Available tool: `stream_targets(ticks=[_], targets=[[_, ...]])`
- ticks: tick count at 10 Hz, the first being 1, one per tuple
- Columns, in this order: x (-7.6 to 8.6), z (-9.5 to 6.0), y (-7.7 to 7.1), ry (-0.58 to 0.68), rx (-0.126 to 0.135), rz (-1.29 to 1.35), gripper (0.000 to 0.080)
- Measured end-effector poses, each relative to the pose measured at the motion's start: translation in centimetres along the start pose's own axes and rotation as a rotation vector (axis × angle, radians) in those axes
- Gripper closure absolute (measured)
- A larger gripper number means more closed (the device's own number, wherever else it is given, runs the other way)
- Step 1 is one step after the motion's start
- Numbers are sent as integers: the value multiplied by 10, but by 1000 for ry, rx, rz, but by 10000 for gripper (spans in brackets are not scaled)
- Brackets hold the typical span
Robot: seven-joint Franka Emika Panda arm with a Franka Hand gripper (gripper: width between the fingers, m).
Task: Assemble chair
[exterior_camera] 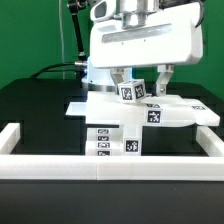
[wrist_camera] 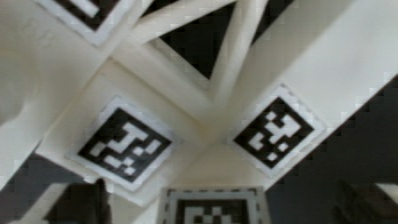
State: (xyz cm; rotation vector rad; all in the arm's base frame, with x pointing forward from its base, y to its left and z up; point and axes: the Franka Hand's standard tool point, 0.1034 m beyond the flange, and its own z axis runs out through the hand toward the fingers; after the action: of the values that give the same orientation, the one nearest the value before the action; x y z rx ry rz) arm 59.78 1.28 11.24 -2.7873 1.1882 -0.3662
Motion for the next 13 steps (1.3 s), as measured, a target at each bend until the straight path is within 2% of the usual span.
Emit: stream_targets(ticks=[6, 11, 13], targets=[[4, -3, 2, 5, 0, -513, 151], [5, -2, 3, 7, -18, -852, 151], [8, -4, 3, 9, -31, -1079, 151]])
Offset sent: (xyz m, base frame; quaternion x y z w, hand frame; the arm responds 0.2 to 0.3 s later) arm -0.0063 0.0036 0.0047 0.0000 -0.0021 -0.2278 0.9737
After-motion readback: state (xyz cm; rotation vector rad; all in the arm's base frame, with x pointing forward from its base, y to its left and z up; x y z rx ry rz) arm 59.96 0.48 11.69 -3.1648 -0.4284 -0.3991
